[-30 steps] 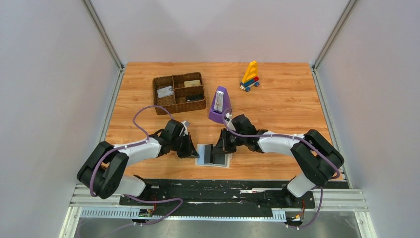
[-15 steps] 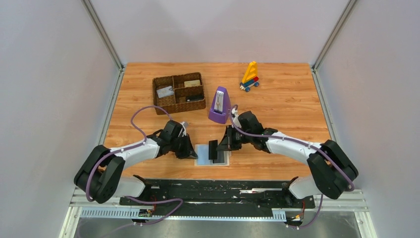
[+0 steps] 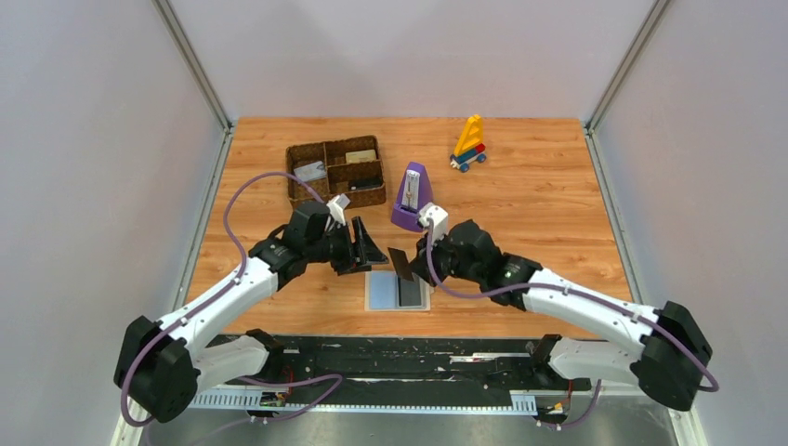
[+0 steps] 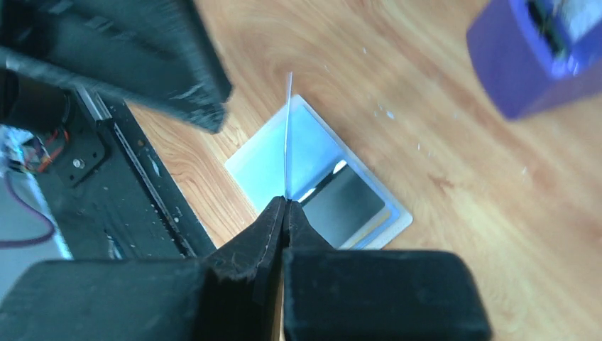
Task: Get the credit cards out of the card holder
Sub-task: Place the credit card in the storage box.
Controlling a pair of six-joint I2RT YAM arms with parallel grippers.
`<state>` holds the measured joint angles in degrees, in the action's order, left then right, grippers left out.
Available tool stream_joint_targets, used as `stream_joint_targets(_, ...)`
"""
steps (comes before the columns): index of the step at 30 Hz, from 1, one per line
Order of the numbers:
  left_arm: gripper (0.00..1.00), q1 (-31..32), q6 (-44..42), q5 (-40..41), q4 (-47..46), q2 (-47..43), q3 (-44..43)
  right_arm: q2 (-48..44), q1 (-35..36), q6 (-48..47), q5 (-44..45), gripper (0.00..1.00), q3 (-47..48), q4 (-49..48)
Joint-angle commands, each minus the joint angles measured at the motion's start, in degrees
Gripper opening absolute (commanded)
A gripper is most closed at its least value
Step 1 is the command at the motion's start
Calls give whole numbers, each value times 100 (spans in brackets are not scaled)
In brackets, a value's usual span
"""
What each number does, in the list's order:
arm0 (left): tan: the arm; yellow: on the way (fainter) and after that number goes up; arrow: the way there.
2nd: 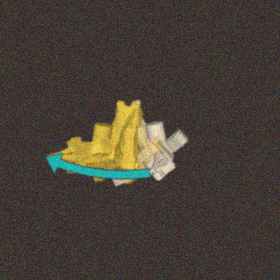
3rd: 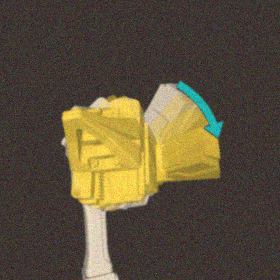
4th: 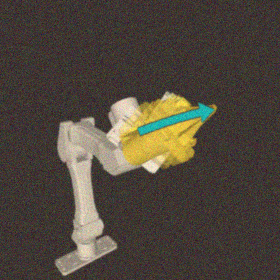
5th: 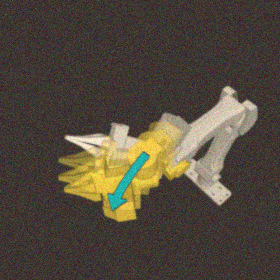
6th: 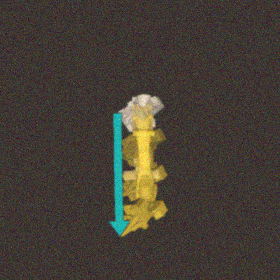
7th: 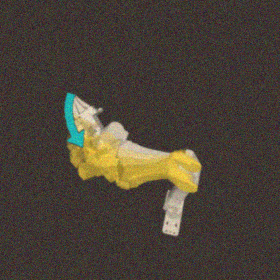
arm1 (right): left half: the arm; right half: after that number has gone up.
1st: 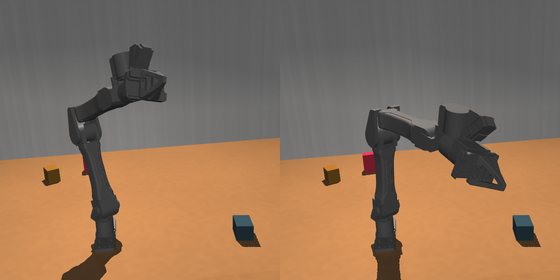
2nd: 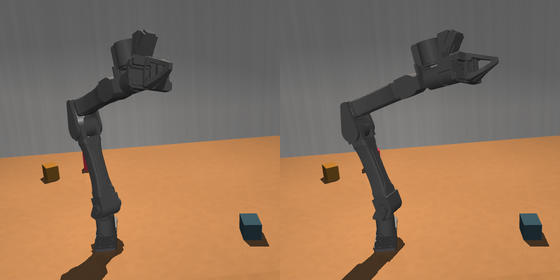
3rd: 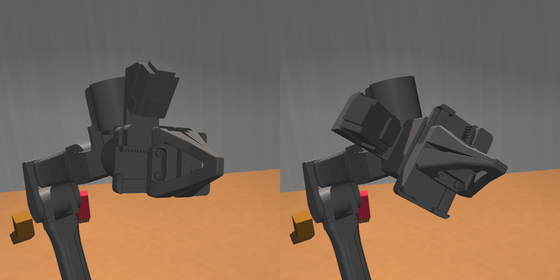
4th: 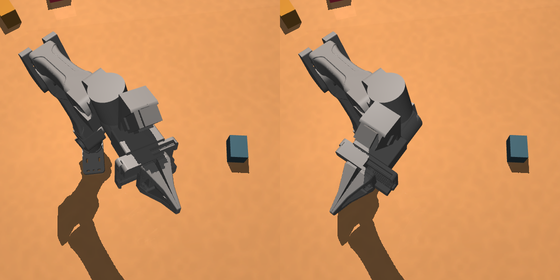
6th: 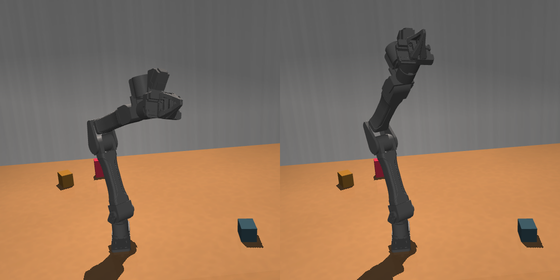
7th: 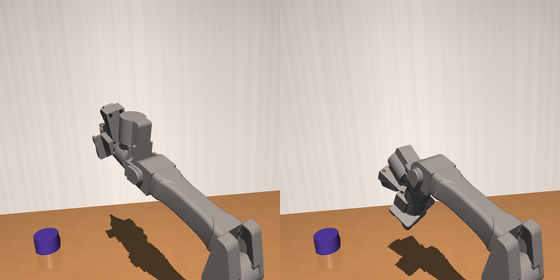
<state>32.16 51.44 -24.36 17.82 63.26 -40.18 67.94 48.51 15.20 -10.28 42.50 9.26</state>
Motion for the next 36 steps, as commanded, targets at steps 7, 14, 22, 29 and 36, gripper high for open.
stream_joint_targets(7, 75, 11, 1314, -311, -18, -605, -213, -931, 1741, -3187, 2684, 0, -807, -1806)
stream_joint_targets(14, 76, 16, 1889, -569, -554, -715, 97, -654, 2176, -3492, 3333, 0, -663, -1849)
stream_joint_targets(22, 70, 15, 1970, -448, -628, -846, 274, -460, 2444, -3559, 3528, 0, -593, -2048)
stream_joint_targets(29, 57, 10, 2130, -473, -1019, -711, 483, -332, 2611, -3591, 3522, 0, -677, -2113)
stream_joint_targets(36, 29, 12, 2059, -633, -1230, -497, 490, -254, 2698, -3595, 3444, 3, -750, -2093)
